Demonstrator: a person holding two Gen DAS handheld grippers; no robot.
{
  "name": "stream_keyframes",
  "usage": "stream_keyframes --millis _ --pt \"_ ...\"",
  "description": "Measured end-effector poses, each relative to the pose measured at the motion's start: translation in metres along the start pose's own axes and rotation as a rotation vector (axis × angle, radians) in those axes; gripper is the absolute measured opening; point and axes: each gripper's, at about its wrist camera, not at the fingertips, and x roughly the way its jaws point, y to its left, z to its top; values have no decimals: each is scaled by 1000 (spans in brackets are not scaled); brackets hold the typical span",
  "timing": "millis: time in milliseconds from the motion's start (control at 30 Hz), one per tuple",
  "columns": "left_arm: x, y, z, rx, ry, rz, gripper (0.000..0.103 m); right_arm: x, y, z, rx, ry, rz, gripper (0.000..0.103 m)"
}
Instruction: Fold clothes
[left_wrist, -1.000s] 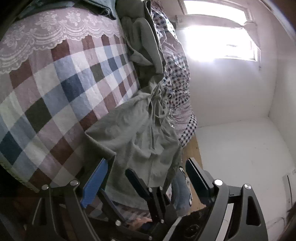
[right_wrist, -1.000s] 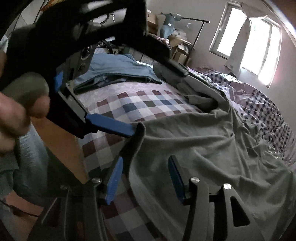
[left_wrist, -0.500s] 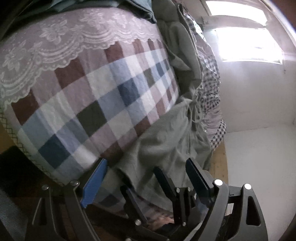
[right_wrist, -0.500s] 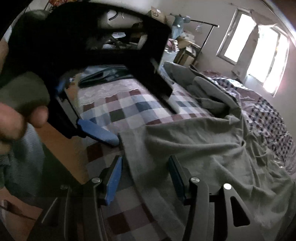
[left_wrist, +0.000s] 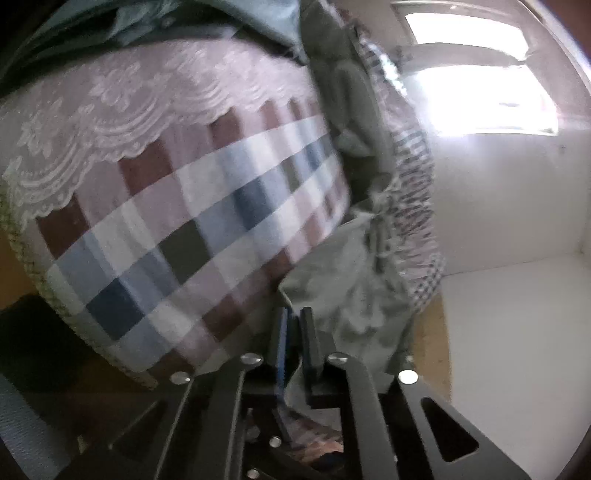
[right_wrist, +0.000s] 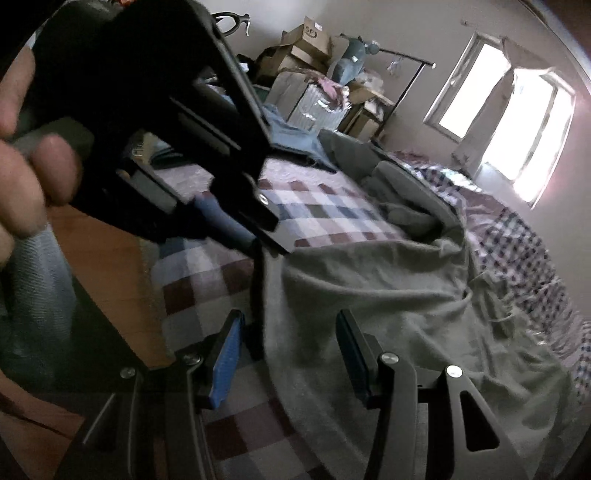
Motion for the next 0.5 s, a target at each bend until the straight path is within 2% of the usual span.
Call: stream_keyframes --millis 167,333,400,467,500 --pt "1 -8 2 12 -1 -83 2 -3 4 6 -54 -51 -86 54" --pt "2 -9 3 7 6 -85 2 -2 14 13 -132 -73 -148 52" --pt "3 -7 3 -8 9 -74 3 1 16 14 -145 -64 -158 47" --pt "7 -4 3 -29 12 -61 3 4 17 14 -152 -51 -166 34" --pt "7 -3 3 -33 12 -59 3 7 17 14 -152 -45 -167 33"
